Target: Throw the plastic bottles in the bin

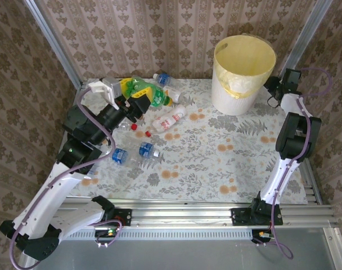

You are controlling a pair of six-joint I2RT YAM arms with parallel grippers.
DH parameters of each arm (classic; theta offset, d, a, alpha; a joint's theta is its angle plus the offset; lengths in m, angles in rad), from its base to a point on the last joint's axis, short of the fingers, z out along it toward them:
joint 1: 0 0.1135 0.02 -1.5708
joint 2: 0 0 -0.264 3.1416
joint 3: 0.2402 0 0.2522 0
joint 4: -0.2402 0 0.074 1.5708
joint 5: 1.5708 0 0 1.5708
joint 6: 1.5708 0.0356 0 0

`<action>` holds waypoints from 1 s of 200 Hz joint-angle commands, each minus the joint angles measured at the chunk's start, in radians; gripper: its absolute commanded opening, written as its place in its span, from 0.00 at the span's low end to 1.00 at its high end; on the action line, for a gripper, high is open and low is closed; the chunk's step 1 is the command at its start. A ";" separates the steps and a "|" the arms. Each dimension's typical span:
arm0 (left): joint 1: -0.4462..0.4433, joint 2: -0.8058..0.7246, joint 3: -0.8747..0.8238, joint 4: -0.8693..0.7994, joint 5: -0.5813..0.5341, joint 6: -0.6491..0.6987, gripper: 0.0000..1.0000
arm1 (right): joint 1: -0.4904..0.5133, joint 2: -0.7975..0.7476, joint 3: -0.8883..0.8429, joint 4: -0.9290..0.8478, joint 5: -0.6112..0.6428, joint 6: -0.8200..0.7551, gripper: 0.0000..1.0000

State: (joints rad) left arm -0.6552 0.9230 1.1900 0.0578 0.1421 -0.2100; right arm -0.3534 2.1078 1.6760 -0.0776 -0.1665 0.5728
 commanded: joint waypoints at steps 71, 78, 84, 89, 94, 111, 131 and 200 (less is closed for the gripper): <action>-0.039 0.005 0.054 0.011 -0.028 0.125 0.27 | 0.054 0.246 0.326 0.054 -0.380 0.053 0.56; -0.040 0.005 0.054 0.017 -0.026 0.131 0.27 | 0.058 0.238 0.303 0.081 -0.401 0.049 0.56; -0.038 0.008 0.057 0.020 -0.026 0.135 0.27 | 0.060 0.227 0.280 0.105 -0.418 0.046 0.56; -0.039 0.007 0.060 0.020 -0.027 0.139 0.27 | 0.062 0.219 0.263 0.124 -0.432 0.044 0.55; -0.039 0.009 0.064 0.020 -0.028 0.143 0.27 | 0.065 0.212 0.247 0.141 -0.449 0.043 0.55; -0.039 0.011 0.077 0.017 -0.036 0.153 0.27 | 0.065 0.185 0.188 0.199 -0.509 0.057 0.55; -0.039 0.021 0.083 0.033 -0.049 0.164 0.27 | 0.070 0.154 0.091 0.322 -0.568 0.112 0.57; -0.042 0.191 0.168 0.198 -0.087 0.222 0.26 | 0.177 -0.005 -0.114 0.349 -0.660 0.015 0.57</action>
State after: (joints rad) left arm -0.6888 1.0634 1.3121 0.1291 0.0769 -0.0330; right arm -0.2436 2.2246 1.6005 0.2291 -0.7208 0.6544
